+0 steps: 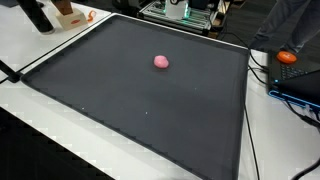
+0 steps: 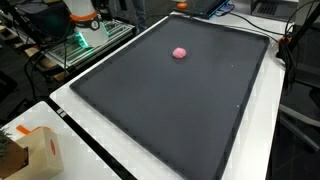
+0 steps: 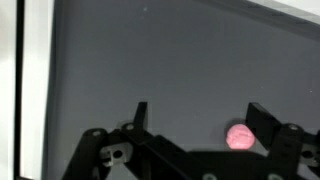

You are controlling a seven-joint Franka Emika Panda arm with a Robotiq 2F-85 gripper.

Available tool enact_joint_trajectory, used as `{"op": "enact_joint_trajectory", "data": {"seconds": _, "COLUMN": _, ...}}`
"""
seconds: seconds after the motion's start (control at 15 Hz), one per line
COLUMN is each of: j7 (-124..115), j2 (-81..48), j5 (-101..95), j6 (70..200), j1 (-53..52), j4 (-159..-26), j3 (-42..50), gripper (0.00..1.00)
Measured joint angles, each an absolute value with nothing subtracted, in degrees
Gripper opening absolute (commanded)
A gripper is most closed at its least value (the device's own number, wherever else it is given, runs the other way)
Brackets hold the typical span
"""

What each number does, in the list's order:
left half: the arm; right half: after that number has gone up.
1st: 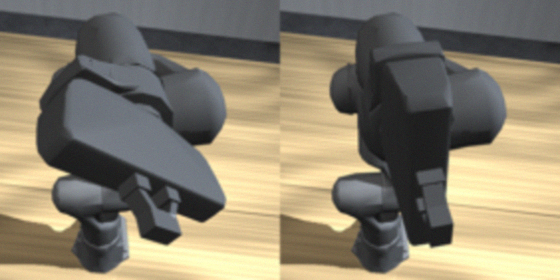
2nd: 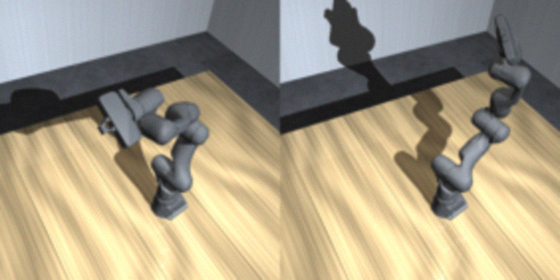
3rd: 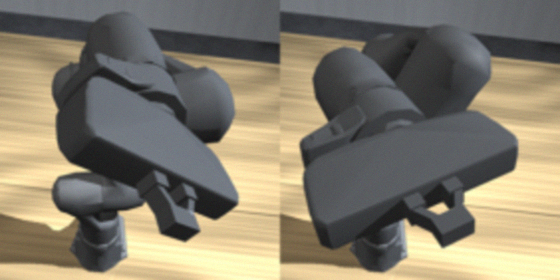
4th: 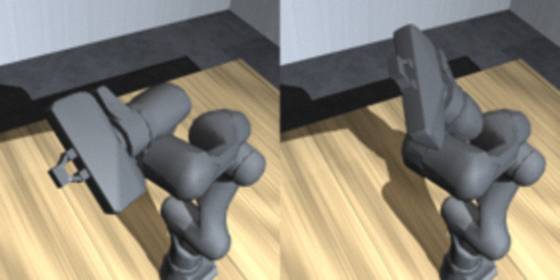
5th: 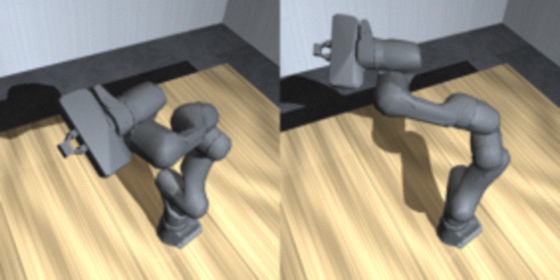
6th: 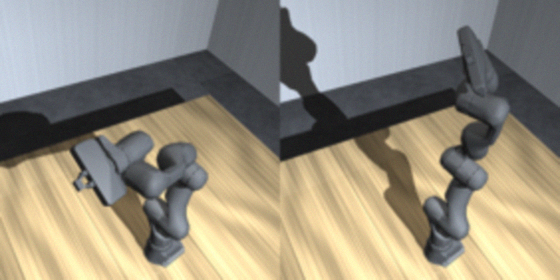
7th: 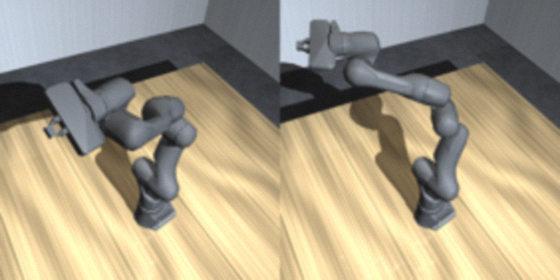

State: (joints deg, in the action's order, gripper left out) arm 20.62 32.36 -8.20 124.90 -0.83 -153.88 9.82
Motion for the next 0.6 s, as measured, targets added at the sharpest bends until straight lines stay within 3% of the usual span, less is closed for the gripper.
{"op": "enact_joint_trajectory", "data": {"seconds": 0.6, "j7": 15.5, "j2": 10.8, "j5": 1.0, "j6": 136.1, "j1": -8.9, "j4": -142.3, "j3": 0.6, "gripper": 1.00}}
